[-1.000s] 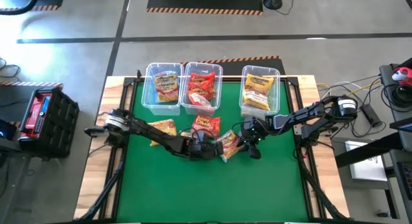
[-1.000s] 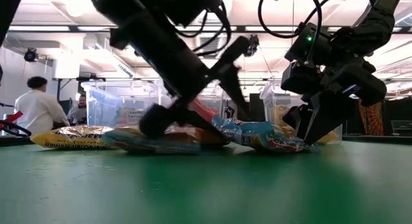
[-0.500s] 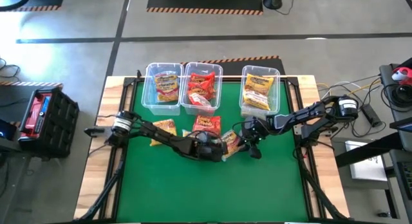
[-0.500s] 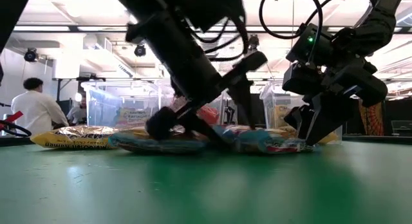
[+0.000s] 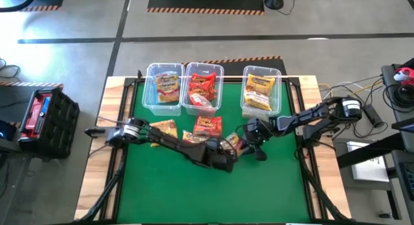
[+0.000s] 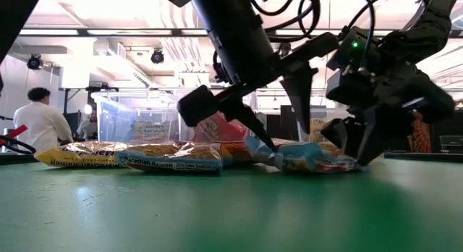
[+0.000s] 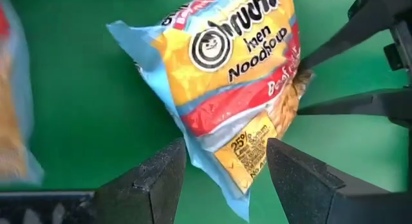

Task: Sort Maruchan noodles
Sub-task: Put the right blue noodle pack into the top left transparent bin

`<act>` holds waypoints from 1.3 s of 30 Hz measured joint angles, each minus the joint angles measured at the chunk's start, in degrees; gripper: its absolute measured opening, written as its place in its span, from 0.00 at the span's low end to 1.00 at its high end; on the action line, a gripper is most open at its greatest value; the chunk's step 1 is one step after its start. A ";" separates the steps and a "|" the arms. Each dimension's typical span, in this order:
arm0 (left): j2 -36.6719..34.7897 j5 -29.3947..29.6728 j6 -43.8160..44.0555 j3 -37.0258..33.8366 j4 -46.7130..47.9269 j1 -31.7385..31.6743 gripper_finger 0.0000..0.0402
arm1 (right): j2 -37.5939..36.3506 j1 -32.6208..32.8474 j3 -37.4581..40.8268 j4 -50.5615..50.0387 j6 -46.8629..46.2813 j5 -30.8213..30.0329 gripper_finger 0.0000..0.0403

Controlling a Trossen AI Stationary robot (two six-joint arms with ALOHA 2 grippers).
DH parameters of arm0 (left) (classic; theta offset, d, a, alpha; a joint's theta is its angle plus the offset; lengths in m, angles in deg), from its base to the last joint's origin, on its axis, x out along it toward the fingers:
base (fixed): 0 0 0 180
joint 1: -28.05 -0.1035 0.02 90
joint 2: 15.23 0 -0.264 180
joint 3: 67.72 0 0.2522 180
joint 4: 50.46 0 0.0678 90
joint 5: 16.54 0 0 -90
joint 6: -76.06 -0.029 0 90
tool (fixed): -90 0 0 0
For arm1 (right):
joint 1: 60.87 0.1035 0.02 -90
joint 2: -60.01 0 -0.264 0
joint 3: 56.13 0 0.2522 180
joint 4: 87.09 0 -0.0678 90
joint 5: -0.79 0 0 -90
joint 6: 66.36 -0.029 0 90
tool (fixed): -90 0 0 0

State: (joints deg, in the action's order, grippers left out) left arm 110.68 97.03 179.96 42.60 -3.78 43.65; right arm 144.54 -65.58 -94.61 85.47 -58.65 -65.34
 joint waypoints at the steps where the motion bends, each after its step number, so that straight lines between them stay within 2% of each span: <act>1: 0.65 0.63 1.42 0.56 -0.15 0.50 0.50 | 0.01 0.53 0.16 0.01 0.66 0.22 0.35; 7: 4.25 2.31 8.87 4.09 -0.14 2.71 0.50 | 0.00 3.69 0.69 -0.09 3.04 0.63 0.35; 12: 5.85 2.48 11.26 6.56 0.27 3.79 0.50 | 0.02 5.31 0.77 -0.07 4.97 1.63 0.35; 22: 7.70 4.56 17.61 5.86 0.78 4.44 0.50 | 0.02 7.83 0.78 0.42 6.73 1.57 0.35; 27: 9.20 7.73 13.01 5.73 -5.76 4.52 0.50 | 0.00 7.84 0.91 0.01 7.30 1.87 0.35; 35: 9.35 10.49 10.12 5.57 -6.93 4.60 0.50 | 0.00 7.86 0.92 0.29 7.39 1.89 0.35; 39: 9.21 13.67 8.09 5.45 -7.39 5.01 0.49 | 0.00 7.86 1.03 0.46 7.32 1.87 0.35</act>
State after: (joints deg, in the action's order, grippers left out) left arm 119.89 110.70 188.06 48.05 -11.17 48.66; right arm 144.54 -57.71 -93.58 85.93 -51.33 -63.47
